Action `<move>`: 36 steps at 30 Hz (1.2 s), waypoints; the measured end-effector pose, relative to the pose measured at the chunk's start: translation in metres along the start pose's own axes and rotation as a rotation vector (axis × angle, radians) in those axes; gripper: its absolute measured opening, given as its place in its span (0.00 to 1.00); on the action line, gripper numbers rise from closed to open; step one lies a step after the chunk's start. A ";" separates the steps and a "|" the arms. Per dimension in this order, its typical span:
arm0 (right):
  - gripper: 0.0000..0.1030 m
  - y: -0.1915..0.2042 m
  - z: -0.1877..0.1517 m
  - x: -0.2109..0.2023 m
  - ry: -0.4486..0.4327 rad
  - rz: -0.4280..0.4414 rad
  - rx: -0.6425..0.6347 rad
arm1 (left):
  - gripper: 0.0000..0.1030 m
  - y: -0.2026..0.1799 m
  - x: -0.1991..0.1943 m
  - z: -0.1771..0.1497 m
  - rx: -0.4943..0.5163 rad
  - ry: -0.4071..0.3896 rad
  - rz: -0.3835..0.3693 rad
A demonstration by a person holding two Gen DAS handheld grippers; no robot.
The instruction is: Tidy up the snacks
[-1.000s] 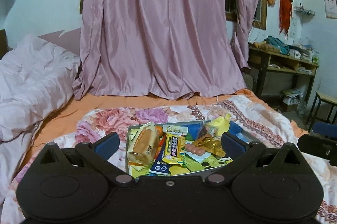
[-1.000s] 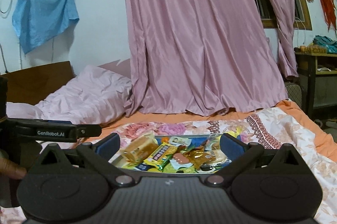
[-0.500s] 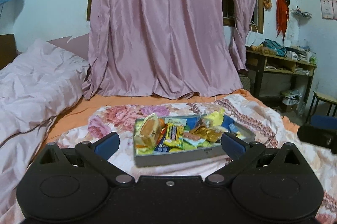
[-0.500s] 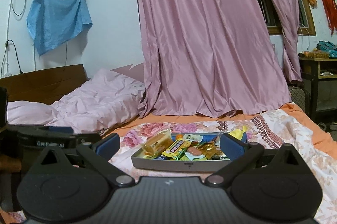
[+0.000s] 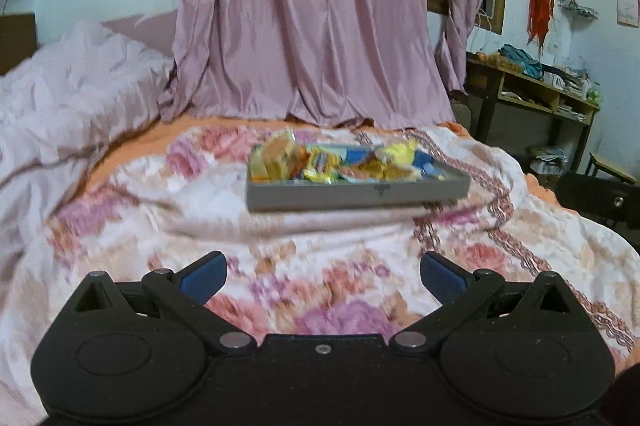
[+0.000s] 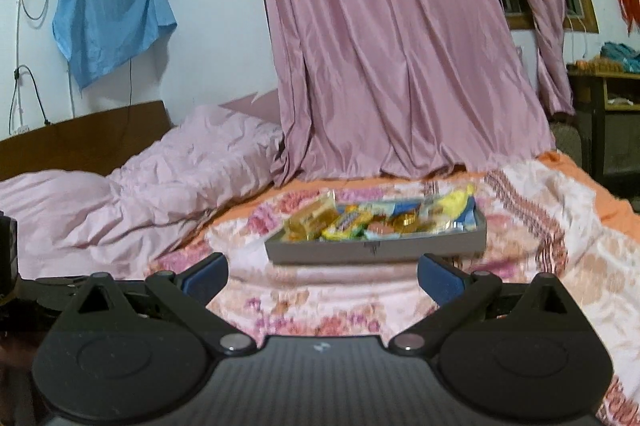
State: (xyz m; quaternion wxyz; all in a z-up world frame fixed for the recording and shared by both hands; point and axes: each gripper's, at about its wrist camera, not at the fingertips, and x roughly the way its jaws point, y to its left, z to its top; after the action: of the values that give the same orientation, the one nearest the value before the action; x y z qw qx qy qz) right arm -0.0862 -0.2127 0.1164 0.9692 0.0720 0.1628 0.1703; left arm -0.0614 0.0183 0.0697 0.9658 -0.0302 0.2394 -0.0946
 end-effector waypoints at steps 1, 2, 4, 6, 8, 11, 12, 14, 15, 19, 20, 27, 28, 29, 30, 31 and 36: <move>1.00 -0.001 -0.006 0.001 0.007 -0.001 -0.004 | 1.00 -0.001 0.002 -0.006 -0.004 0.005 -0.003; 1.00 -0.003 -0.012 0.002 0.011 -0.003 -0.009 | 1.00 -0.001 0.005 -0.012 -0.008 0.012 0.000; 1.00 -0.007 -0.024 0.004 0.013 -0.015 -0.024 | 1.00 -0.001 0.012 -0.020 -0.010 0.021 0.004; 1.00 -0.013 -0.040 0.010 0.034 -0.033 -0.032 | 1.00 -0.002 0.020 -0.028 0.005 0.022 0.021; 1.00 -0.021 -0.055 0.018 0.067 -0.058 -0.029 | 1.00 -0.003 0.032 -0.038 0.035 0.044 0.026; 1.00 -0.030 -0.073 0.028 0.114 -0.082 -0.003 | 1.00 -0.003 0.050 -0.052 0.062 0.082 0.049; 1.00 -0.033 -0.078 0.030 0.130 -0.085 0.011 | 1.00 -0.003 0.055 -0.058 0.068 0.093 0.051; 1.00 -0.035 -0.082 0.033 0.146 -0.087 0.026 | 1.00 -0.003 0.064 -0.066 0.072 0.121 0.055; 1.00 -0.036 -0.082 0.034 0.147 -0.085 0.027 | 0.99 -0.003 0.067 -0.070 0.072 0.135 0.054; 1.00 -0.035 -0.076 0.038 0.139 -0.076 0.025 | 0.99 -0.004 0.074 -0.071 0.063 0.153 0.037; 1.00 -0.034 -0.075 0.038 0.138 -0.075 0.026 | 0.99 -0.004 0.074 -0.071 0.061 0.152 0.032; 1.00 -0.032 -0.070 0.044 0.139 -0.066 0.022 | 1.00 -0.007 0.074 -0.067 0.066 0.142 0.041; 1.00 -0.032 -0.070 0.044 0.139 -0.068 0.023 | 1.00 -0.007 0.074 -0.067 0.066 0.142 0.042; 1.00 -0.032 -0.070 0.044 0.139 -0.069 0.025 | 0.99 -0.007 0.074 -0.067 0.068 0.142 0.043; 1.00 -0.033 -0.069 0.044 0.137 -0.070 0.027 | 0.99 -0.007 0.075 -0.067 0.068 0.141 0.044; 1.00 -0.033 -0.069 0.044 0.136 -0.070 0.027 | 1.00 -0.007 0.075 -0.066 0.068 0.141 0.044; 1.00 -0.034 -0.068 0.045 0.133 -0.071 0.026 | 1.00 -0.006 0.075 -0.065 0.064 0.134 0.047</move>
State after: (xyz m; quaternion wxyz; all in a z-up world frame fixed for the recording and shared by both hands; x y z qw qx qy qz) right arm -0.0592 -0.2232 0.0328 0.9607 0.0670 0.2315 0.1380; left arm -0.0273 -0.0030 -0.0212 0.9500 0.0128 0.3012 -0.0813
